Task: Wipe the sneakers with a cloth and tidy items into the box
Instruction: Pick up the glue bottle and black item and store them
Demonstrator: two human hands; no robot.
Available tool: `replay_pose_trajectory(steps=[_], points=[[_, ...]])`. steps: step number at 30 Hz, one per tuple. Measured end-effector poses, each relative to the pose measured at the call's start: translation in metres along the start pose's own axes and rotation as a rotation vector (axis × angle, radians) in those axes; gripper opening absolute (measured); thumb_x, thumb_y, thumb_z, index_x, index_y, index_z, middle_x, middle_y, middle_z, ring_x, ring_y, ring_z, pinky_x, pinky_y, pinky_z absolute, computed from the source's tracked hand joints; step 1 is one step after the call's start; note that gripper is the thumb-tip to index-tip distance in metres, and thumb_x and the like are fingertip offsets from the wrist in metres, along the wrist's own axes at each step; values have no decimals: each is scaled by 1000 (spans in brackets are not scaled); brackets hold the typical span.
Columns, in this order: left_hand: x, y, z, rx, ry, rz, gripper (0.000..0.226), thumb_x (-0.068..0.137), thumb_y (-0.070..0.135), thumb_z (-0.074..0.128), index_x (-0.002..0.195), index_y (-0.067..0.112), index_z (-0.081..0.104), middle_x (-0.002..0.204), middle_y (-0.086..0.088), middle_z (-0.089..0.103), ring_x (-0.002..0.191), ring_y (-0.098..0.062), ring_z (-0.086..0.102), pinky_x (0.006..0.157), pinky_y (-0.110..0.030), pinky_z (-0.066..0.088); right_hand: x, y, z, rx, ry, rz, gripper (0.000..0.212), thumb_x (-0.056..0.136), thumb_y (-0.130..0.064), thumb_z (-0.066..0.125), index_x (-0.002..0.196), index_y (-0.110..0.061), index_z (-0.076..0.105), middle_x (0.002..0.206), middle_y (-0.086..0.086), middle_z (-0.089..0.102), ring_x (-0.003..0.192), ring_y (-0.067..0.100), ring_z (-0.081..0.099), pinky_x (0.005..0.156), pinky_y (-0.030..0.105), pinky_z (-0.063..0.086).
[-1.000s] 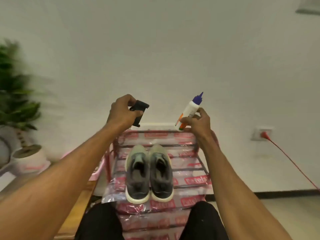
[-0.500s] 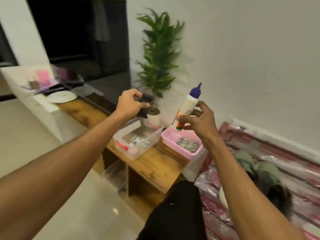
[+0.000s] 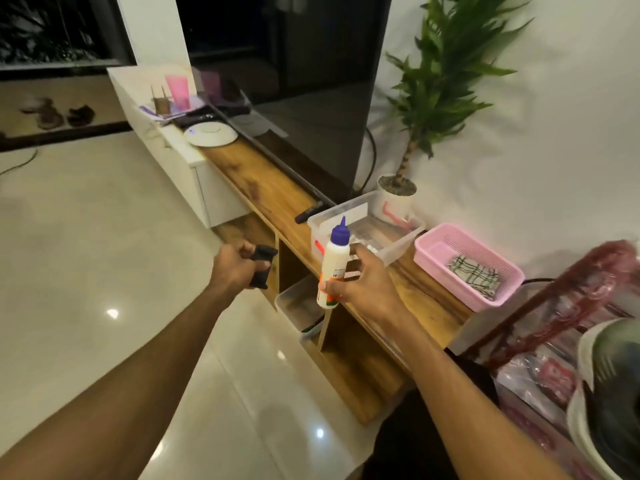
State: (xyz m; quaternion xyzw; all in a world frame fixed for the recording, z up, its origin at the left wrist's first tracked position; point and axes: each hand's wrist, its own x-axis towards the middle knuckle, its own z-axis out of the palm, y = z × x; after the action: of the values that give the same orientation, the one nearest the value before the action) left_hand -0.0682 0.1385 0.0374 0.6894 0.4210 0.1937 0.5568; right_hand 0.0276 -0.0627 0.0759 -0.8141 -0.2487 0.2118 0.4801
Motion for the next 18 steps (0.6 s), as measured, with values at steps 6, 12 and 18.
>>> replay_pose_trajectory(steps=[6,12,18], points=[[13,-65,2,33,-5,-101,22,77,-3,75,91,2,59,97,-10,63,74,-21,62,56,-42,59,6,34,49,-51,-158,109,64,75,-15,83,129,-20,49,126,0,60,113,21,60,98,45,52],[31,-107,25,110,-26,-141,23,79,2,75,96,4,60,101,-8,61,86,-28,63,65,-43,60,23,74,92,-85,-258,274,57,76,-21,83,125,-16,53,118,2,63,107,20,64,94,44,54],[49,-140,54,209,-31,-166,24,79,5,76,92,11,58,93,-4,59,84,-23,60,76,-42,58,43,109,131,-1,-186,488,62,81,-22,79,134,-12,47,125,8,62,107,24,65,89,46,56]])
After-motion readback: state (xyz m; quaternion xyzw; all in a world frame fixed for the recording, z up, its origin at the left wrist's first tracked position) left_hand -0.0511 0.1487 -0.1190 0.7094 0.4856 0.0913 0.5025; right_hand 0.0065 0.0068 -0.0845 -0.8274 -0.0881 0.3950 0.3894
